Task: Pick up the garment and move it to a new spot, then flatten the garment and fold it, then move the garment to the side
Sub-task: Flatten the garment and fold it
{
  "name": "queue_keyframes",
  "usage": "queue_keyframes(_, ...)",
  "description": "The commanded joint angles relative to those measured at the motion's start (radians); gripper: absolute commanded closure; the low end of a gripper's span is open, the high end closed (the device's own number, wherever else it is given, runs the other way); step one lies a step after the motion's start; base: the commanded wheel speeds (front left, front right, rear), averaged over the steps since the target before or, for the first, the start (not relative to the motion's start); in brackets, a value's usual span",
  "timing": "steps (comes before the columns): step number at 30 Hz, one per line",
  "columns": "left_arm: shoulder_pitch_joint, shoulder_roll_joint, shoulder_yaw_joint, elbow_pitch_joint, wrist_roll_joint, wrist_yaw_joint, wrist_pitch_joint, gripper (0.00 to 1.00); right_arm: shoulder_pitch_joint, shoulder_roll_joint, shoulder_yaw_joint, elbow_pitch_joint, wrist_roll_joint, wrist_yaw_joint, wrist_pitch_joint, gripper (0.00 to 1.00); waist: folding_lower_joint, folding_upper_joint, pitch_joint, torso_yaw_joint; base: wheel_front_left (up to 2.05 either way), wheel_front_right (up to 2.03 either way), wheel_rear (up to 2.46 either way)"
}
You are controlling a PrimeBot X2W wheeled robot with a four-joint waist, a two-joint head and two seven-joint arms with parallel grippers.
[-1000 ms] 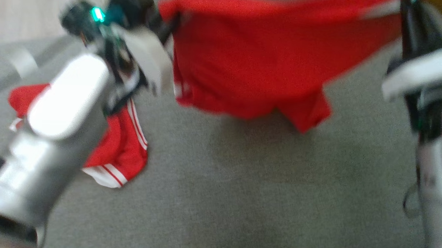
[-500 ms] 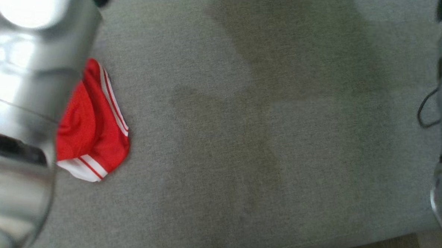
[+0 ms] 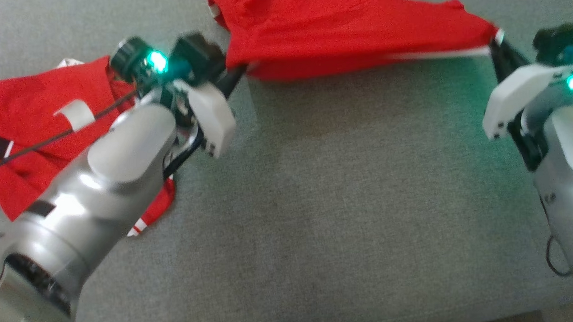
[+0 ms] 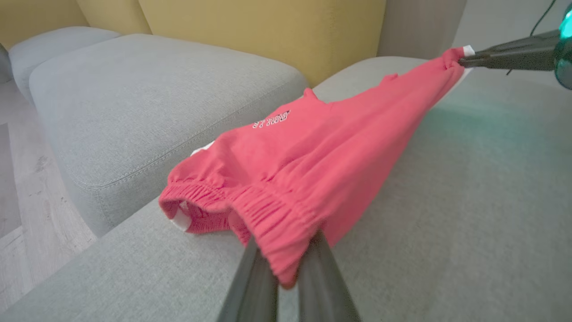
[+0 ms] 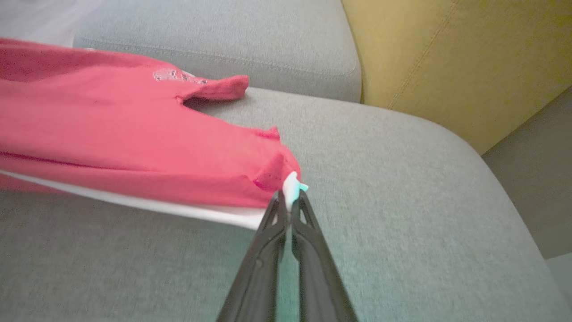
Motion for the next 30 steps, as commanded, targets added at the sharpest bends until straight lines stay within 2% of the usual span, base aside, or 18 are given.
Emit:
queue_keyframes(1,-0.021,0.058,0.002,-0.033,-0.016,0.003,0.003,1.00,0.028,-0.052,0.037,-0.030,0.044,-0.001,0.029,1.00,0.0001,0.0000,-0.024,-0.001,0.00,0.00,0.00)
queue_keyframes(7,0.039,0.092,-0.084,-0.086,-0.044,0.002,-0.005,1.00,0.108,-0.164,0.188,-0.118,0.191,-0.001,0.136,1.00,0.0001,0.0000,-0.088,-0.005,0.00,0.00,0.00)
queue_keyframes(16,0.133,0.071,-0.117,-0.110,-0.059,0.014,-0.027,1.00,0.202,-0.288,0.303,-0.247,0.335,-0.001,0.237,1.00,0.0001,0.0000,-0.191,-0.017,0.00,0.00,0.00)
queue_keyframes(23,0.231,0.045,-0.138,-0.159,-0.079,0.050,-0.031,1.00,0.287,-0.383,0.332,-0.335,0.416,-0.001,0.292,1.00,0.0001,0.0000,-0.272,-0.024,0.00,0.00,0.00)
queue_keyframes(30,0.327,0.028,-0.163,-0.247,-0.097,0.095,-0.011,1.00,0.382,-0.451,0.306,-0.419,0.467,-0.001,0.320,1.00,0.0001,0.0000,-0.315,-0.020,0.00,0.00,0.00)
